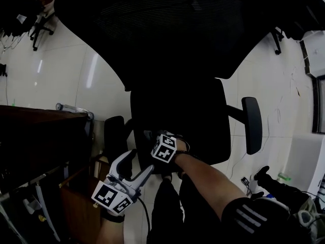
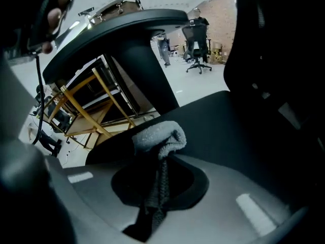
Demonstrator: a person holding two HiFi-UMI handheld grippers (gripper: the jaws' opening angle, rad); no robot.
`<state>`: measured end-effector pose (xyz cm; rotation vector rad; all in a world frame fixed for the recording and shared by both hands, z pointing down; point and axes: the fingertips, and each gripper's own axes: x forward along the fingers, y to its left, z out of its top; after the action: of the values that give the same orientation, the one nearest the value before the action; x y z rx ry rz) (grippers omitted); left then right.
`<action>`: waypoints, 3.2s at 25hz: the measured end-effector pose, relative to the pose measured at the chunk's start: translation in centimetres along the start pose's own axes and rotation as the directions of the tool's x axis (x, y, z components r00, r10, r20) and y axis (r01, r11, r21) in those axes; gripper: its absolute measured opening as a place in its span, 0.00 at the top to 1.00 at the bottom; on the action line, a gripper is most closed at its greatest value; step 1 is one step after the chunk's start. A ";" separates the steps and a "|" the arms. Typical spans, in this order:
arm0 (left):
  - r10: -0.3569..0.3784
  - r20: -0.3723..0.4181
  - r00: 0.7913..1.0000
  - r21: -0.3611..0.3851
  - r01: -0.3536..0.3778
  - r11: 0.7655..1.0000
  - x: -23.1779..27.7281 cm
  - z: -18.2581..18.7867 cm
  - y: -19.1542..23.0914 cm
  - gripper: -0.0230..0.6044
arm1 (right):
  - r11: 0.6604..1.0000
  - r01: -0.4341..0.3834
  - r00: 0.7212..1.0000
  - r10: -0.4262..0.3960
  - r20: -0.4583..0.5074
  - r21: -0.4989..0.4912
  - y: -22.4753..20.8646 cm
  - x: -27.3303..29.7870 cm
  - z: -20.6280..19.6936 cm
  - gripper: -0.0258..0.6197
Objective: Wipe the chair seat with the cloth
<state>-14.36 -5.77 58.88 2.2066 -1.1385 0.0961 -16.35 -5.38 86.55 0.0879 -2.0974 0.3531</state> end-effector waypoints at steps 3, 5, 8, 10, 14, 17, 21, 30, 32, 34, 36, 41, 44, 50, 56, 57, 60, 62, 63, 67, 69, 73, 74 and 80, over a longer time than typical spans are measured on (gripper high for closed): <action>-0.002 -0.003 1.000 -0.006 0.002 1.000 -0.1 -0.4 -0.2 0.46 | 0.999 0.047 0.998 -0.046 -0.036 0.027 -2.2 -1.9 -4.0 0.91; -0.011 0.000 1.000 -0.006 0.011 1.000 0.0 -0.2 -0.5 0.46 | 0.993 0.098 0.993 -0.093 -0.077 0.065 -4.2 -4.0 -8.3 0.91; -0.023 0.008 1.000 -0.002 0.023 1.000 0.2 0.4 -1.0 0.46 | 0.978 0.177 0.977 -0.161 -0.139 0.109 -7.3 -7.7 -14.3 0.91; -0.034 0.010 0.999 -0.002 0.034 0.999 0.5 0.6 -1.4 0.46 | 0.960 0.241 0.959 -0.214 -0.184 0.142 -9.6 -10.7 -17.8 0.91; -0.054 0.002 0.999 0.000 0.054 0.999 1.0 0.4 -2.2 0.46 | 0.905 0.357 0.920 -0.298 -0.257 0.230 -13.1 -16.0 -22.5 0.91; -0.054 0.006 0.998 -0.004 0.055 0.999 0.9 0.4 -2.3 0.46 | 0.889 0.381 0.909 -0.310 -0.279 0.253 -13.8 -16.4 -22.9 0.91; -0.049 0.000 0.999 -0.010 0.049 0.999 0.3 0.0 -2.5 0.46 | 0.913 0.311 0.947 -0.274 -0.168 0.263 -11.1 -13.8 -16.8 0.91; 0.023 -0.026 0.999 -0.039 -0.024 0.999 -2.7 -1.6 -0.9 0.46 | 0.984 -0.028 0.998 0.017 0.067 0.176 4.9 -2.6 0.7 0.91; 0.038 -0.024 0.999 -0.038 -0.039 0.999 -3.3 -1.7 -0.4 0.46 | 0.988 -0.060 0.997 0.053 0.052 0.143 6.9 -0.9 1.2 0.91; 0.045 -0.026 0.999 -0.041 -0.046 0.998 -3.7 -2.1 -0.2 0.46 | 0.992 -0.075 0.997 0.072 0.029 0.104 8.1 0.2 0.3 0.91; 0.045 -0.033 0.998 -0.043 -0.046 0.998 -3.8 -2.5 -0.2 0.46 | 0.993 -0.078 0.997 0.076 0.029 0.085 8.3 0.2 -1.0 0.91; 0.037 -0.041 0.998 -0.061 -0.040 0.997 -3.2 -3.2 -0.7 0.46 | 0.995 -0.052 0.998 0.055 -0.032 0.086 7.3 -2.3 -7.6 0.91; 0.012 -0.043 0.999 -0.064 -0.015 0.998 -2.1 -3.2 -1.6 0.46 | 0.987 0.021 0.994 -0.003 -0.112 0.158 4.5 -5.5 -14.3 0.91; -0.040 -0.056 0.998 -0.059 0.037 0.998 0.3 -2.9 -3.7 0.46 | 0.949 0.183 0.968 -0.129 -0.215 0.256 -1.5 -13.5 -25.0 0.91; -0.079 -0.066 0.995 -0.051 0.075 0.996 1.9 -3.0 -4.9 0.46 | 0.883 0.313 0.941 -0.240 -0.237 0.350 -4.7 -18.0 -28.4 0.91; -0.086 -0.066 0.994 -0.047 0.083 0.995 2.0 -2.8 -5.2 0.46 | 0.863 0.314 0.945 -0.247 -0.213 0.396 -4.9 -18.4 -27.9 0.91; -0.104 -0.058 0.993 -0.027 0.103 0.994 2.1 -1.7 -6.3 0.46 | 0.786 0.255 0.961 -0.272 -0.054 0.563 -4.8 -20.0 -24.5 0.91; -0.114 -0.052 0.992 -0.016 0.113 0.993 1.7 -0.7 -7.1 0.46 | 0.752 0.208 0.949 -0.310 0.058 0.625 -4.3 -21.8 -21.5 0.91; -0.119 -0.050 0.992 -0.010 0.119 0.993 1.4 -0.3 -7.5 0.46 | 0.745 0.188 0.939 -0.328 0.106 0.640 -3.9 -23.0 -19.8 0.91; -0.168 -0.053 0.984 0.027 0.170 0.985 -1.0 1.2 -9.8 0.46 | 0.782 0.142 0.886 -0.374 0.275 0.607 -0.7 -28.7 -12.3 0.91; -0.192 -0.065 0.979 0.051 0.196 0.979 -3.0 2.1 -11.2 0.46 | 0.809 0.136 0.851 -0.391 0.350 0.572 1.5 -32.1 -8.3 0.91; -0.218 -0.044 0.975 0.085 0.221 0.972 -6.5 4.6 -14.1 0.46 | 0.874 0.133 0.781 -0.383 0.493 0.468 6.5 -38.8 -1.2 0.91; -0.222 -0.033 0.975 0.099 0.224 0.970 -7.3 5.1 -15.0 0.46 | 0.888 0.134 0.764 -0.375 0.524 0.440 8.0 -40.4 0.1 0.91; -0.246 0.023 0.969 0.160 0.239 0.958 -12.1 6.5 -22.5 0.46 | 0.939 0.121 0.684 -0.314 0.658 0.323 18.1 -48.9 3.0 0.91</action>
<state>-6.37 8.37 38.19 2.4816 -0.8992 0.0350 3.28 7.22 39.86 0.7361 -2.7469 0.4957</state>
